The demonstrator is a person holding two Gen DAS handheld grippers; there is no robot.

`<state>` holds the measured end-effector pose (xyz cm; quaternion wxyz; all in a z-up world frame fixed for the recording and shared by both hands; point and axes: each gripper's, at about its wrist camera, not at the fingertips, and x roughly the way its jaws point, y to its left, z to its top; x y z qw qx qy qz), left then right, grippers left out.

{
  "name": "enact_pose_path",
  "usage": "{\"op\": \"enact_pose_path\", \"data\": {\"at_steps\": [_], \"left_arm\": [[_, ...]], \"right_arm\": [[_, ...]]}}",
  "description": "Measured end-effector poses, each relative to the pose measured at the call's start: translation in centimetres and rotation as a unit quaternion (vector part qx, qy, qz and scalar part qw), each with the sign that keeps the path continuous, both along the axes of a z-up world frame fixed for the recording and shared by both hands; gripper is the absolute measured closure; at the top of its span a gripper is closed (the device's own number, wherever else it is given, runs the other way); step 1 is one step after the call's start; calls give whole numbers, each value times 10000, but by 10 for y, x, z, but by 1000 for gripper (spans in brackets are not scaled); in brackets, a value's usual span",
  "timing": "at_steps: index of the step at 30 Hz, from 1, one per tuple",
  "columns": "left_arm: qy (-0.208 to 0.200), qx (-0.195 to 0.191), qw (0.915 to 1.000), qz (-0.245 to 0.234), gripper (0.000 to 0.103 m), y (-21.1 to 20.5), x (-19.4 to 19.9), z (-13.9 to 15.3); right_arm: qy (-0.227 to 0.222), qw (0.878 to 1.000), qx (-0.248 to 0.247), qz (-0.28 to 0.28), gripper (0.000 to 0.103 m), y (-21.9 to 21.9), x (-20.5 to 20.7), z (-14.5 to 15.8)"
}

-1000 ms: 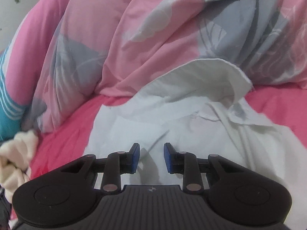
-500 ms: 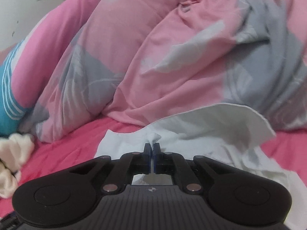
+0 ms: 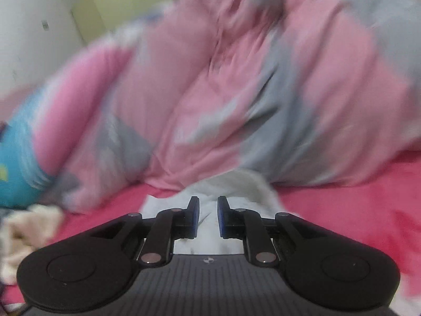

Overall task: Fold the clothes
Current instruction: 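Open the right gripper and move both grippers back over the shirt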

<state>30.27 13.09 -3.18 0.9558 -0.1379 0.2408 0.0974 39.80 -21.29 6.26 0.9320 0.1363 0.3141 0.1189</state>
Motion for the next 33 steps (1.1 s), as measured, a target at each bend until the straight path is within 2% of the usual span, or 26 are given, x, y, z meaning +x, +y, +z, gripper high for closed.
{"op": "enact_pose_path", "data": {"at_steps": [3,7,9,10,12,13,14,16,19,23,27,33], "left_arm": [[-133,30,9999,-92,37,-3,-6,9],[-304,74,9992,-238,37,-8,-15,21],[-223,219,9948,-973,37,-32,-25,35],[-112,305,9900,-1376,37,-47,-28,38],[201,512,9780,-2014,37,-78,-35,27],[358,614,9699,-2330,37,-93,-38,21],[504,715,9610,-2622,37,-108,-41,15],[551,906,9571,-2695,37,-118,-47,-1],[619,1178,9507,-2800,36,-133,-55,-24],[625,866,9546,-2782,36,-123,-53,-25],[602,846,9547,-2789,35,-123,-53,-25],[587,864,9548,-2783,34,-124,-54,-26]], "right_arm": [[-278,9995,-151,-6,74,-26,-63,47],[-648,9973,-351,-14,73,-61,-148,109],[-833,9955,-451,-18,73,-78,-190,140],[-925,9944,-501,-20,73,-87,-211,156],[-1110,9920,-601,-25,73,-104,-254,187],[-1057,9928,-567,83,73,-103,-258,187],[-870,9947,-455,292,73,-94,-247,174],[-250,9966,-157,768,73,-67,-213,124],[775,9897,257,1178,77,-24,-157,39],[1497,9796,707,1137,81,10,-96,-44],[1750,9763,1042,725,82,16,-54,-87],[1776,9755,1155,584,82,21,-27,-114]]}}
